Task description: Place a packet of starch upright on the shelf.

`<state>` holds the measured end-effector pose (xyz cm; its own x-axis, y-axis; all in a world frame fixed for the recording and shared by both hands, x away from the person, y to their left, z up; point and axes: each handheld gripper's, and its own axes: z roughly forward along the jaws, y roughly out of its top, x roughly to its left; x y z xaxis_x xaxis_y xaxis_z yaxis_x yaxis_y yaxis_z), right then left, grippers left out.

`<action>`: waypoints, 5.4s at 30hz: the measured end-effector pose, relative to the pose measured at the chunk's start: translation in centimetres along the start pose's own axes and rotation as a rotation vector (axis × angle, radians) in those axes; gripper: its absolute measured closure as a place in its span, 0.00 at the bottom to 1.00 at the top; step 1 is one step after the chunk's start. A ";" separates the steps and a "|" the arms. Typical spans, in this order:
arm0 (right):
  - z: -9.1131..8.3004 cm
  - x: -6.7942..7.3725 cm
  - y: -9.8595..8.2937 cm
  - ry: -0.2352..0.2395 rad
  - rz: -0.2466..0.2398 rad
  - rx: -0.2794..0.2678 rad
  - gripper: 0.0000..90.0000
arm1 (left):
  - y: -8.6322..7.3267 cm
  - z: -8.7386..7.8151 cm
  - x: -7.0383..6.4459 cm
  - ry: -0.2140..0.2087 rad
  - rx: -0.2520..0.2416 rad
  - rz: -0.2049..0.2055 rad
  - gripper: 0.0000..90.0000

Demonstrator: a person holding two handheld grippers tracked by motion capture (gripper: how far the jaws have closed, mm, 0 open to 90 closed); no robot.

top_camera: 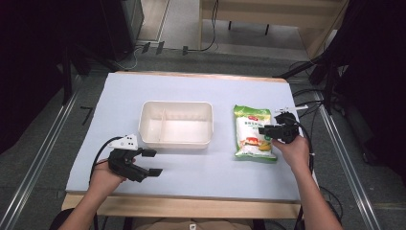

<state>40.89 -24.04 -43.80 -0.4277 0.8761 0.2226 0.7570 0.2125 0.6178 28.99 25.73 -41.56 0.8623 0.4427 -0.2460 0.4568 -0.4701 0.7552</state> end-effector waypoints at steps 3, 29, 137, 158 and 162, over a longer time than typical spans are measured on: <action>0.3 -1.1 0.7 -0.015 0.032 -0.009 0.59 | 0.0 0.0 0.1 -0.001 0.005 -0.002 0.26; 4.7 -4.4 3.6 -0.095 0.232 0.095 0.52 | -0.1 0.0 0.0 0.017 0.007 0.006 0.26; -11.6 10.2 12.8 0.351 -0.060 -0.201 0.98 | -0.3 -0.7 0.3 0.033 -0.039 -0.014 0.26; -11.8 13.7 17.4 0.345 -0.112 -0.233 0.98 | -0.3 -0.7 0.3 0.026 -0.038 -0.009 0.26; -10.9 14.9 18.3 0.360 -0.122 -0.223 0.98 | -0.3 -0.7 0.3 0.024 -0.040 -0.014 0.26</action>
<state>42.96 -11.84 -20.97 -0.6823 0.6354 0.3616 0.5816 0.1719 0.7951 28.91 26.54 -41.43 0.8500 0.4678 -0.2421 0.4593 -0.4332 0.7755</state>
